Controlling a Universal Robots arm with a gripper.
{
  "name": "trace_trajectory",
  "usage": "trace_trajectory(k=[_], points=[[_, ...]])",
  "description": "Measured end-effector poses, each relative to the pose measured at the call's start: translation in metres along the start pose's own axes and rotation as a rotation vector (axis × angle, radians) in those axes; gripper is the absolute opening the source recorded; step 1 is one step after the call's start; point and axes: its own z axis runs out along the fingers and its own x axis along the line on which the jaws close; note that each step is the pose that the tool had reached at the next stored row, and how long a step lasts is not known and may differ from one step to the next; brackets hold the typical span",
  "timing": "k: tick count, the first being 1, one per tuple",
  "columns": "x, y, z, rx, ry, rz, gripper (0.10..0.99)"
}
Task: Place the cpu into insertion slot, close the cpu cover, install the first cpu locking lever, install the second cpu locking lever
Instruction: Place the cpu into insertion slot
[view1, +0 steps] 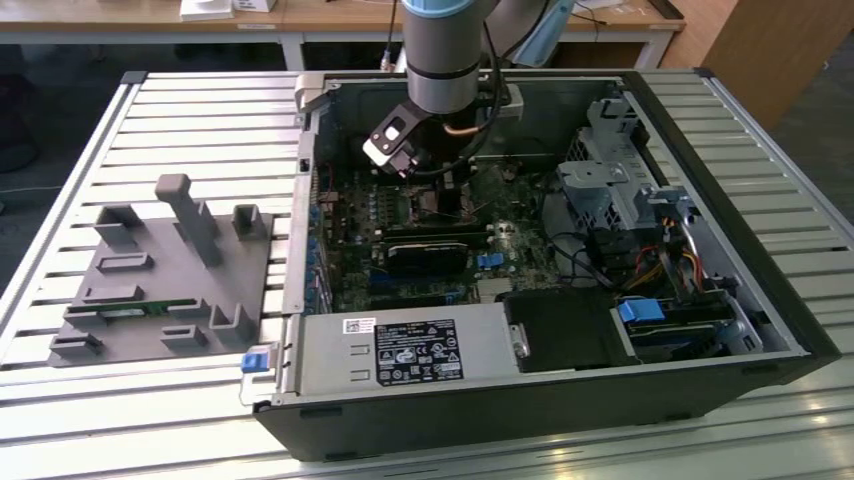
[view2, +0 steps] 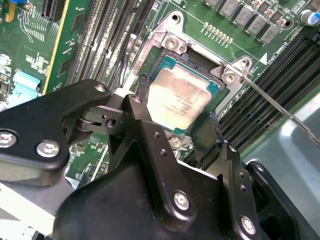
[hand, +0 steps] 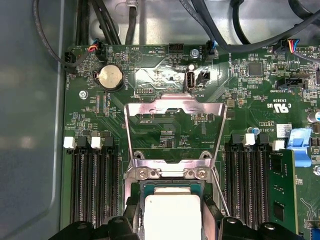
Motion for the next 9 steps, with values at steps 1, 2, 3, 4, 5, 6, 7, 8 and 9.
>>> trace_trajectory(k=[1,2,3,4,5,6,7,8,9], points=[[0.0000,0.0000,-0.0001,0.000,0.0002,0.000,0.608],[-0.0001,0.0000,-0.0008,0.000,-0.0001,0.000,0.608],[0.0000,0.0001,-0.0017,0.000,0.0000,0.000,0.608],[0.0000,0.0003,-0.0030,0.000,0.0001,0.000,0.608],[0.0000,0.0004,-0.0046,0.000,0.0001,0.000,0.608],[0.0001,0.0005,-0.0062,0.000,0.0000,0.000,0.608],[0.0001,0.0006,-0.0076,0.001,0.0001,0.000,0.608],[0.0001,0.0008,-0.0088,0.002,0.0001,0.000,0.608],[0.0001,0.0011,-0.0104,0.005,0.0004,0.000,0.608]])
